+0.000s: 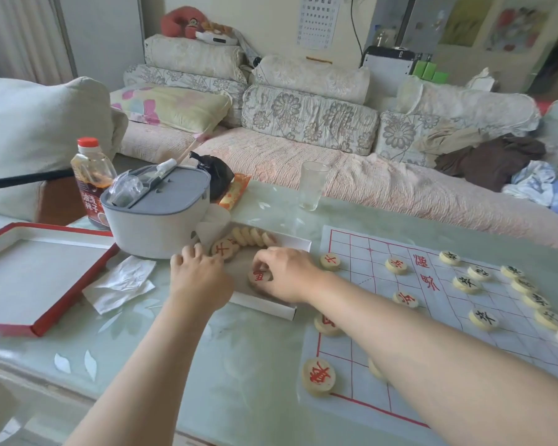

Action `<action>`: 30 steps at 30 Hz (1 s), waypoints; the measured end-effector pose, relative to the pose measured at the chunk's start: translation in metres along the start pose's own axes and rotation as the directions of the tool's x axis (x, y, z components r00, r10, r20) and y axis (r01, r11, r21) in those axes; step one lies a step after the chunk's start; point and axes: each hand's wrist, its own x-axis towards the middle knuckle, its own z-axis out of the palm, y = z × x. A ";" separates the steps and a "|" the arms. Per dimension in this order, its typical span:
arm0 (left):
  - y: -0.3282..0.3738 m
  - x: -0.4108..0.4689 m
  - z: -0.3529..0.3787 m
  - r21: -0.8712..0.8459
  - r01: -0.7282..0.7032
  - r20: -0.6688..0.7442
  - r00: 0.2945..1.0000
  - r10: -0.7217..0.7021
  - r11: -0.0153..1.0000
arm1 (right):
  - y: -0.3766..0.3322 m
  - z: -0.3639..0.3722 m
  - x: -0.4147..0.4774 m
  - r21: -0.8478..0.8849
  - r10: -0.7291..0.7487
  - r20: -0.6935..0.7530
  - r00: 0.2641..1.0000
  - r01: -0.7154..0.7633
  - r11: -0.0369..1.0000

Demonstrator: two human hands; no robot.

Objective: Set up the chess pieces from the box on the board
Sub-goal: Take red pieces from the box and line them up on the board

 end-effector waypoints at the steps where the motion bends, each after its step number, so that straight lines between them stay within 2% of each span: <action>1: 0.002 0.000 -0.001 -0.014 -0.015 0.003 1.000 0.015 1.000 | 0.003 -0.001 -0.003 0.006 0.002 -0.013 1.000 -0.002 1.000; 4: 0.007 0.002 -0.004 -0.087 -0.049 0.030 0.998 0.052 0.995 | 0.012 -0.005 -0.009 0.040 0.021 -0.066 0.998 -0.018 0.999; 7: 0.012 0.005 -0.007 -0.270 -0.013 0.051 0.998 0.027 0.963 | 0.024 -0.013 -0.013 0.085 0.050 -0.131 0.990 -0.039 0.996; 10: 0.025 0.007 -0.012 -0.492 0.060 0.020 0.998 -0.058 0.868 | 0.047 -0.025 -0.013 0.122 0.095 -0.229 0.969 -0.069 0.990; 14: 0.050 0.011 -0.018 -0.668 0.058 -0.060 0.990 -0.131 0.742 | 0.092 -0.038 -0.007 0.133 0.256 -0.285 0.924 -0.226 0.965; 15: 0.058 0.013 -0.020 -0.751 0.072 -0.033 0.989 -0.147 0.656 | 0.103 -0.039 -0.005 0.132 0.298 -0.280 0.913 -0.271 0.953; 17: 0.074 0.017 -0.021 -0.920 0.163 0.115 0.982 -0.151 0.356 | 0.123 -0.039 -0.002 0.129 0.360 -0.263 0.895 -0.338 0.932; 18: 0.081 0.019 -0.022 -0.953 0.229 0.208 0.971 -0.121 0.199 | 0.131 -0.038 -0.001 0.119 0.376 -0.250 0.892 -0.357 0.926; 19: 0.087 0.020 -0.023 -0.955 0.284 0.277 0.958 -0.079 0.084 | 0.139 -0.037 0.001 0.103 0.389 -0.230 0.892 -0.375 0.921; 20: 0.092 0.022 -0.022 -0.950 0.313 0.312 0.949 -0.046 0.021 | 0.145 -0.035 0.004 0.081 0.401 -0.208 0.892 -0.392 0.916; 22: 0.100 0.027 -0.020 -0.945 0.327 0.327 0.945 -0.023 -0.017 | 0.154 -0.032 0.011 0.050 0.426 -0.175 0.888 -0.424 0.904; 24: 0.104 0.033 -0.016 -0.950 0.313 0.314 0.949 -0.025 -0.011 | 0.158 -0.029 0.020 0.071 0.451 -0.172 0.876 -0.445 0.892; 27: 0.106 0.041 -0.011 -0.953 0.301 0.300 0.953 -0.041 0.028 | 0.162 -0.024 0.031 0.082 0.472 -0.180 0.863 -0.464 0.882; 30: 0.108 0.046 -0.007 -0.952 0.291 0.287 0.956 -0.055 0.096 | 0.168 -0.017 0.033 0.076 0.515 -0.127 0.848 -0.509 0.857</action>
